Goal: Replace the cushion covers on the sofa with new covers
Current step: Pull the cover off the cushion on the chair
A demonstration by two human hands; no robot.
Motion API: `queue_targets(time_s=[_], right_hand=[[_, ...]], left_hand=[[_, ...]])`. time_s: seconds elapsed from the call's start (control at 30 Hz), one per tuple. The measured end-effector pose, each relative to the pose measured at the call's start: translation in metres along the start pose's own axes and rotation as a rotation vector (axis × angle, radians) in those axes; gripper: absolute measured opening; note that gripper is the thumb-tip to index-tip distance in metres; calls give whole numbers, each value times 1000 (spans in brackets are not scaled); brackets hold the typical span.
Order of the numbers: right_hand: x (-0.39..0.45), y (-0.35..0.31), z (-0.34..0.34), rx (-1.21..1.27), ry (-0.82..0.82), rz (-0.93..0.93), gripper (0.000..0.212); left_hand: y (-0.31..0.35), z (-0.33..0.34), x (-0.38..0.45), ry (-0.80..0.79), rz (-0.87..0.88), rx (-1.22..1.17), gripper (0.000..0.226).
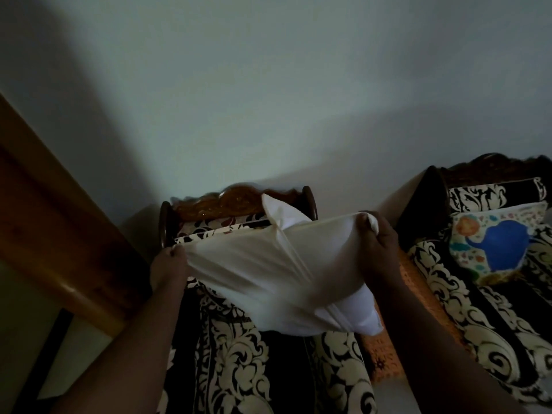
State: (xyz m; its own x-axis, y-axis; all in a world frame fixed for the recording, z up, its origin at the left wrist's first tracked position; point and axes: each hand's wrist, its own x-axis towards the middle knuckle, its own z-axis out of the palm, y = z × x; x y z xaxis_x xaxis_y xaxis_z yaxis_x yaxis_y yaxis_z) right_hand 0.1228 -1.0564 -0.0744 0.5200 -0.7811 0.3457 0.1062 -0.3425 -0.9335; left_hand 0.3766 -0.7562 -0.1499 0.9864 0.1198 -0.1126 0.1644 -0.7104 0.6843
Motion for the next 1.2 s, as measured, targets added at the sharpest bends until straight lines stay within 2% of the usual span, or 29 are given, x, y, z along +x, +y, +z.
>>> queue_targets(time_s=[0.17,0.23,0.27,0.3,0.37,0.43,0.5,0.6,0.67,0.7,0.77,0.8,0.83,0.87,0.9,1.0,1.07,1.13,1.2], right_hand=[[3,-16,16,-36,60,-75,20],[5,-22,20,-79,50,-101,22],[7,-25,23,-103,23,-124,23],[9,-30,25,-126,-15,-152,22],[12,-41,35,-186,-111,-206,17],[14,-52,49,-241,-199,-253,13],[16,-63,64,-268,-237,-291,14],[20,-72,71,-293,-245,-266,15],[23,-71,59,-273,-306,-228,17],[24,-69,49,-270,-357,-205,29],[22,-54,22,-387,-488,-128,73],[21,-42,9,-548,-556,-79,96],[19,-32,0,-748,-606,-42,109],[15,-23,-6,-919,-625,-7,112],[11,-16,-10,-993,-606,18,104],[3,-2,-4,-868,-479,-68,55],[1,-2,6,-820,-456,-113,43],[1,-8,16,-790,-431,-115,38],[2,-14,28,-766,-381,-143,35]], left_hand=[[-1,-6,21,-54,-109,133,47],[13,-7,16,0,-21,165,52],[21,-8,9,42,129,101,58],[32,-7,0,32,351,-1,65],[61,-6,-33,-225,769,-154,82],[86,-1,-68,-460,1028,-19,109],[102,4,-88,-423,1142,71,112],[107,7,-95,-394,1034,-50,88],[100,12,-90,-333,1043,-91,72],[98,12,-87,-316,1027,-130,64],[93,9,-76,-340,936,-252,62],[90,6,-68,-351,877,-315,67],[87,0,-60,-368,812,-372,72],[85,-5,-53,-400,753,-432,73],[84,-8,-48,-439,711,-475,72],[82,-10,-37,-508,709,-445,75],[85,-10,-29,-541,732,-354,95],[87,-10,-22,-431,758,-252,113],[85,-12,-33,-166,879,-132,105]])
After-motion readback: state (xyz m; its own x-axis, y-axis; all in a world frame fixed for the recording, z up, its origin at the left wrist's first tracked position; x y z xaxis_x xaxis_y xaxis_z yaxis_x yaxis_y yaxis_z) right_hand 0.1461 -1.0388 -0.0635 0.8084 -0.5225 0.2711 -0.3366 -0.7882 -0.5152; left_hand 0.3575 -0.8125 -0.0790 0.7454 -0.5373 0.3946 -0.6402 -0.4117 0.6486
